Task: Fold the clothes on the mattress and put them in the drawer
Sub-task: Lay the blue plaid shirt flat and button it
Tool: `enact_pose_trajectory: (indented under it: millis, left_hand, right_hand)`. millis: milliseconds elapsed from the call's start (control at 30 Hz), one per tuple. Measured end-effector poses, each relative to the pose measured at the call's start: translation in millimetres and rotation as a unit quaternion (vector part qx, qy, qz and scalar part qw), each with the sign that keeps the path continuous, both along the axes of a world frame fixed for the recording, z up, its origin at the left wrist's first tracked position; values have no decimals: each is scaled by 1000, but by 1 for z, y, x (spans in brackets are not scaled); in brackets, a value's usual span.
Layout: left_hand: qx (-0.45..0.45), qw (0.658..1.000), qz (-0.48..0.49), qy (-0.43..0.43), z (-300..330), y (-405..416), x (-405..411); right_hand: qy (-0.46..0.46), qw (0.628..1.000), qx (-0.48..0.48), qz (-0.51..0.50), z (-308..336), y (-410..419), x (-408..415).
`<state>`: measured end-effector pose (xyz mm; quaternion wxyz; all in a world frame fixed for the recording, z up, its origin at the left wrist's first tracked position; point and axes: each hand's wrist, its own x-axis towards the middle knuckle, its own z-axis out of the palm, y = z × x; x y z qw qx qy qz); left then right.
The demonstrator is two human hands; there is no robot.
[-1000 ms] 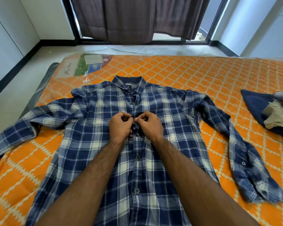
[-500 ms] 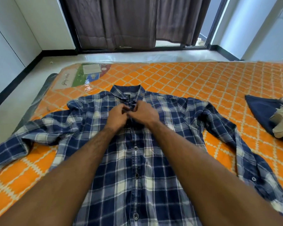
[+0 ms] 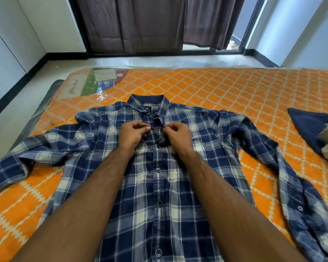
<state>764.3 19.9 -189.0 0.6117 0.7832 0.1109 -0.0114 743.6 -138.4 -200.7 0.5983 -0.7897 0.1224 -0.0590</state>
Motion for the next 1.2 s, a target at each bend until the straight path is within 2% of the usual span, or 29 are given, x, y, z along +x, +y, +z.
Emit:
enact_pose_trajectory:
  millis: [133,433,700,800,1000,1200]
  left_hand:
    - [-29,999,0,21,2,2,-1]
    - [-7,1000,-3,5,3,-1,-2]
    - [12,999,-36,-17,1,-5,-1]
    - [13,999,-32,-20,1,-7,0]
    - [6,999,-28,-16,2,-7,1]
    - [-11,998,-52,-28,2,-4,-5]
  right_hand:
    - [-19,995,97,0,-1,-7,-4]
    - [16,1000,-12,-6,-5,15,5]
    - [-2,999,-44,3,-10,17,8]
    - [-10,999,-28,14,-10,15,8]
    - [11,998,66,21,-5,11,7]
    - [32,995,65,67,9,6,3]
